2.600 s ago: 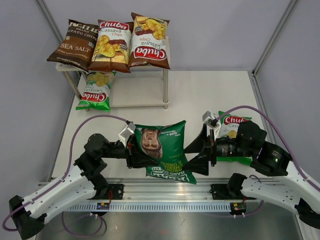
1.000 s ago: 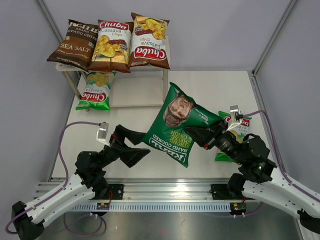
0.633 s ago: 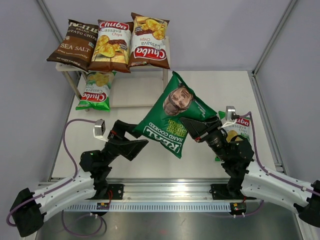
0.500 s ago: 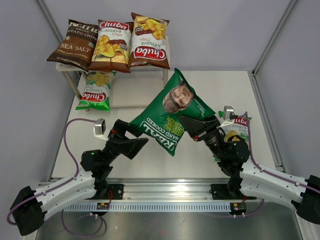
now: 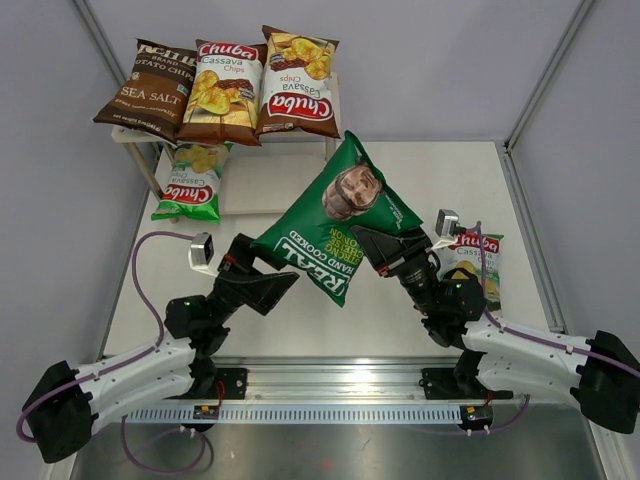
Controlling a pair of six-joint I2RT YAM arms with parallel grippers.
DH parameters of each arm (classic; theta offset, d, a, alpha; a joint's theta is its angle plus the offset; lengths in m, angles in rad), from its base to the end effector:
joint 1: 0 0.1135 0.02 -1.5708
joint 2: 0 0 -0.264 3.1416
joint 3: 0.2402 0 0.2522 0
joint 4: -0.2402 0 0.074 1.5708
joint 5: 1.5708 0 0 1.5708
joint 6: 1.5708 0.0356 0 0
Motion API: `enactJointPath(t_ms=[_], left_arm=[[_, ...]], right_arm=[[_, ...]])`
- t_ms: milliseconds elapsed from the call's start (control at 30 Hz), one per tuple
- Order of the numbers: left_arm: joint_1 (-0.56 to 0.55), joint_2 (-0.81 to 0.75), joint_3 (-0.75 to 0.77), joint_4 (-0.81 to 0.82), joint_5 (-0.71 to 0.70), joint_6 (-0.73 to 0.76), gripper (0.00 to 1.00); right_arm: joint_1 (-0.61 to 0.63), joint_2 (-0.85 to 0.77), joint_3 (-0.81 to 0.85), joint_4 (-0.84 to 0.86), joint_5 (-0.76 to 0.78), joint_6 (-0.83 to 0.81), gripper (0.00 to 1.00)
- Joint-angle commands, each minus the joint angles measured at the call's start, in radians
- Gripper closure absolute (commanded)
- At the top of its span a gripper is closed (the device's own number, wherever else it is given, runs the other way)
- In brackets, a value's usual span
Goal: Place and organize the chips bags onto the shelf
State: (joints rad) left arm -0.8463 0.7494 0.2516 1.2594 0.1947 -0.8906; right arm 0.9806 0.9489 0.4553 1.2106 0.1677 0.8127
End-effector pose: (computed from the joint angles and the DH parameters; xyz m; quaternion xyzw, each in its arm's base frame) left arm 0.0939 -0.1165 0.3043 0.0807 0.3937 -0.7231 0.5618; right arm 0.1121 0.1567 0.3365 0.0414 0.4175 0.6870 0.5933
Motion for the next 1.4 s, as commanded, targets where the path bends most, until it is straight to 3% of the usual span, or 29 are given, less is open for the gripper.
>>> enactJointPath(t_ms=[0, 67, 200, 300, 500, 533, 567, 667, 800, 833, 867, 933, 1133, 1367], left_arm=[[-0.005, 0.028, 0.057, 0.152, 0.068, 0.001, 0.01], [-0.005, 0.018, 0.057, 0.124, 0.019, 0.005, 0.01], [-0.005, -0.021, 0.078, -0.079, -0.066, 0.030, 0.01], [-0.005, -0.031, 0.075, -0.095, -0.101, 0.047, 0.02], [-0.005, -0.021, 0.087, -0.118, -0.103, 0.076, 0.34], [-0.005, -0.022, 0.090, -0.129, -0.109, 0.076, 0.41], [-0.005, -0.022, 0.090, -0.146, -0.118, 0.085, 0.56], [-0.004, -0.045, 0.066, -0.190, -0.153, 0.093, 0.68], [0.000, -0.099, -0.008, -0.242, -0.189, 0.097, 0.79], [0.000, -0.108, -0.026, -0.250, -0.190, 0.094, 0.81], [0.000, -0.125, -0.070, -0.253, -0.192, 0.088, 0.83], [0.000, -0.146, -0.113, -0.258, -0.192, 0.078, 0.87], [0.001, -0.286, -0.239, -0.366, -0.320, 0.036, 0.91], [0.004, -0.395, -0.276, -0.533, -0.483, -0.007, 0.91]], right_arm=[[0.004, 0.030, 0.055, 0.124, -0.003, 0.022, 0.91], [0.004, 0.048, 0.052, 0.144, -0.016, 0.034, 0.91], [0.013, 0.051, 0.062, 0.080, -0.069, 0.054, 0.89], [0.036, 0.051, 0.036, 0.087, -0.062, 0.056, 0.87], [0.056, 0.067, 0.045, 0.043, -0.105, 0.031, 0.85], [0.061, 0.076, 0.045, 0.046, -0.108, 0.029, 0.85], [0.061, 0.077, 0.040, 0.075, -0.105, 0.029, 0.85], [0.061, 0.051, 0.006, 0.064, -0.079, 0.016, 0.81], [0.059, -0.074, -0.035, -0.104, 0.008, -0.047, 0.55], [0.059, -0.140, -0.040, -0.155, 0.033, -0.072, 0.39], [0.059, -0.175, -0.040, -0.275, 0.058, -0.081, 0.32], [0.059, -0.271, -0.033, -0.389, 0.128, -0.115, 0.23], [0.059, -0.476, -0.012, -0.725, 0.271, -0.213, 0.18], [0.059, -0.676, -0.007, -0.897, 0.378, -0.262, 0.17]])
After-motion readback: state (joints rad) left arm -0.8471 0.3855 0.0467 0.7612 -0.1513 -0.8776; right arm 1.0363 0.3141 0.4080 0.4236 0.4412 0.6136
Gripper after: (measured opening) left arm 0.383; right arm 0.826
